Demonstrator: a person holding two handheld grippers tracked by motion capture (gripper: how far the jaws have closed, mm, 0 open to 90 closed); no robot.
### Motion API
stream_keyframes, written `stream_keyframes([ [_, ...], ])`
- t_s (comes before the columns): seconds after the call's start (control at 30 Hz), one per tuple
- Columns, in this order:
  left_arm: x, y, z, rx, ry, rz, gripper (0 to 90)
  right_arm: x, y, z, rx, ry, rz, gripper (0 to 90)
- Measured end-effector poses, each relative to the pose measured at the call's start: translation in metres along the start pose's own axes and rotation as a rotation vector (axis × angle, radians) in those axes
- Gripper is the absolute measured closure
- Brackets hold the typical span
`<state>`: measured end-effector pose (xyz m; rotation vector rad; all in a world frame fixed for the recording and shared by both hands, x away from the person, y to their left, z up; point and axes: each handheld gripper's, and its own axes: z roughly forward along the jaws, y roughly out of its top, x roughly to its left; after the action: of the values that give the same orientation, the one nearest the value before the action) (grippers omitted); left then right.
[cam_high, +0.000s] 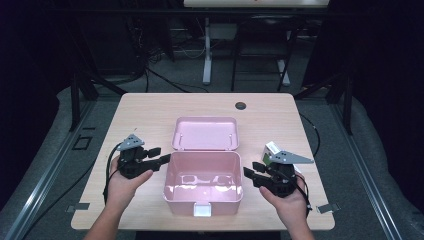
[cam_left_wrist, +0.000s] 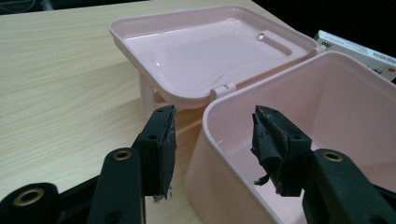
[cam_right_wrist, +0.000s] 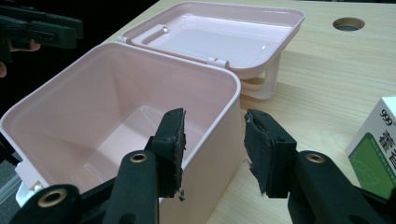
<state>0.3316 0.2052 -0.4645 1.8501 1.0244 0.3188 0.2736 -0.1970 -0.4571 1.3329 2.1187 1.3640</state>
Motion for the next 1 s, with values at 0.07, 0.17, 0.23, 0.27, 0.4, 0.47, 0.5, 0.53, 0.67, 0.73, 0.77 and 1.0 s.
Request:
stream_keyframes([
  [0.07,0.002,0.001,-0.004,-0.008,0.003,0.008,48.7,-0.002,0.002,0.001,-0.005,-0.005,-0.004,57.2],
  [0.17,0.004,0.001,-0.005,-0.001,0.011,0.001,48.4,-0.003,0.001,0.0,-0.004,-0.004,-0.001,56.6],
  [0.23,0.005,-0.001,-0.005,0.007,0.013,-0.007,48.1,-0.004,0.0,0.0,-0.001,-0.003,-0.002,56.0],
  [0.27,0.006,-0.001,-0.005,0.011,0.018,-0.006,47.9,-0.005,0.0,0.0,0.002,0.0,-0.003,55.6],
  [0.4,0.005,0.0,-0.009,0.005,0.025,-0.007,47.2,-0.004,0.0,-0.003,-0.001,0.008,-0.012,53.9],
  [0.47,0.005,0.001,-0.012,-0.001,0.027,-0.008,46.7,-0.003,0.002,-0.005,-0.005,0.013,-0.022,52.3],
  [0.5,0.006,0.002,-0.013,-0.003,0.029,-0.008,46.1,-0.003,0.004,-0.005,-0.006,0.016,-0.031,51.3],
  [0.53,0.006,0.003,-0.014,-0.007,0.031,-0.008,45.9,-0.003,0.005,-0.005,-0.004,0.015,-0.044,50.0],
  [0.67,0.008,0.004,-0.019,-0.01,0.035,-0.011,45.3,-0.003,0.01,-0.004,0.005,0.001,-0.07,49.4],
  [0.73,0.009,0.004,-0.02,-0.011,0.035,-0.015,45.0,-0.006,0.014,-0.003,0.004,0.005,-0.071,48.6],
  [0.77,0.01,0.004,-0.02,-0.006,0.034,-0.011,44.7,-0.007,0.016,-0.002,0.013,-0.002,-0.073,48.5],
  [1.0,0.011,0.006,-0.023,0.038,0.037,0.011,44.6,-0.016,0.032,0.005,0.067,-0.021,-0.115,47.8],
])
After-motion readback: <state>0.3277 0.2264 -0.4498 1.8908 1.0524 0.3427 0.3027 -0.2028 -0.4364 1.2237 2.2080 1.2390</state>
